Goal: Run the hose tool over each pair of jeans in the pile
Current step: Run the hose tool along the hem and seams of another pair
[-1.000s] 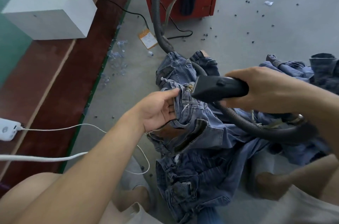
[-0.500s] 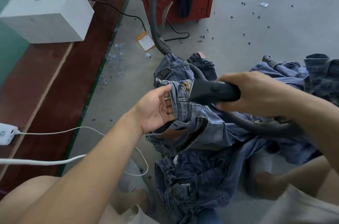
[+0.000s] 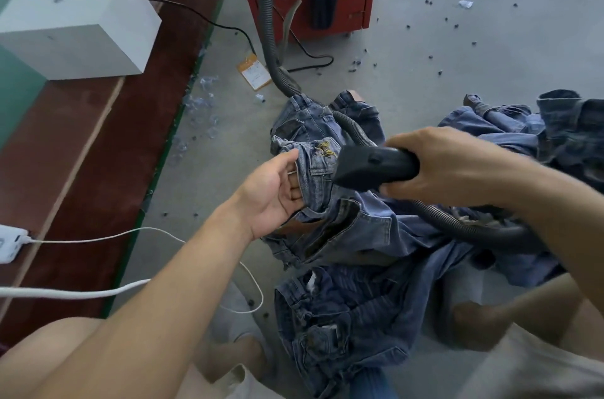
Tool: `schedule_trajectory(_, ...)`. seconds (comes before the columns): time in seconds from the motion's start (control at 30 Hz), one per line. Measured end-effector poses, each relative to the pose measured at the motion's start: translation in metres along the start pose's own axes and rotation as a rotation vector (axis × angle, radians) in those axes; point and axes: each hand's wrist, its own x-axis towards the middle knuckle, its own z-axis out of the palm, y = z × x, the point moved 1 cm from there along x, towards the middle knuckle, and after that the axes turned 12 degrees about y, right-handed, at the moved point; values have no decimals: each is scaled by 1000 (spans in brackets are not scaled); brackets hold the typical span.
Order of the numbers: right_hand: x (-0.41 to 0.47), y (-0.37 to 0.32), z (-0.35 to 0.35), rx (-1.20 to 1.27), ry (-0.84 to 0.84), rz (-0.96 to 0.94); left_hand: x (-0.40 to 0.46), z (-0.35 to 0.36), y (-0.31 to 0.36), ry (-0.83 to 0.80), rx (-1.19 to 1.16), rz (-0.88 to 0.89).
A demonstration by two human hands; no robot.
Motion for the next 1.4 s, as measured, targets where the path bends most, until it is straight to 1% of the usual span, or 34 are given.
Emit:
schedule_trajectory(0.07,-3,-8,14,21,-22,-10,0,3,-6,5,-8,-18)
schedule_trajectory(0.1,-3,-12,22,45,-2,-12,0,4,-9,7,-13,-28)
schedule_trajectory(0.23,10,-16,29,149,166,103,-1,4,-5,29,-46,-14)
schedule_trajectory(0.3,14,-8,20,131,190,134,-2,1,1,33,-37,-16)
schedule_trajectory(0.43,13,18,-5,185,150,133,-4,-7,5,14,-61,-53)
schedule_trajectory(0.53,10,29,-9,107,92,115,-4,-12,5,-2,-64,-74)
schedule_trajectory(0.63,6,25,1,32,18,63,-6,-9,3,-3,-28,-85)
schedule_trajectory(0.73,0,5,24,49,-39,-48,-12,-2,-1,6,26,-104)
schedule_trajectory(0.77,-1,-3,32,76,-33,-87,-12,0,-2,24,46,-99)
schedule_trajectory(0.83,1,-9,38,174,38,-109,-11,-1,-2,87,78,-89)
schedule_trajectory(0.9,9,1,29,215,135,-50,-9,-6,0,151,85,-87)
schedule_trajectory(0.93,13,9,22,188,159,-16,-9,-9,1,178,76,-86)
schedule_trajectory(1.03,15,38,9,-6,115,53,-7,-20,2,220,37,-84)
schedule_trajectory(1.13,10,41,26,-95,24,21,-8,-26,2,221,20,-90)
schedule_trajectory(1.27,11,16,53,-40,-44,-75,-10,-26,0,200,15,-104)
schedule_trajectory(1.4,15,8,53,85,51,-99,-11,-32,3,216,10,-83)
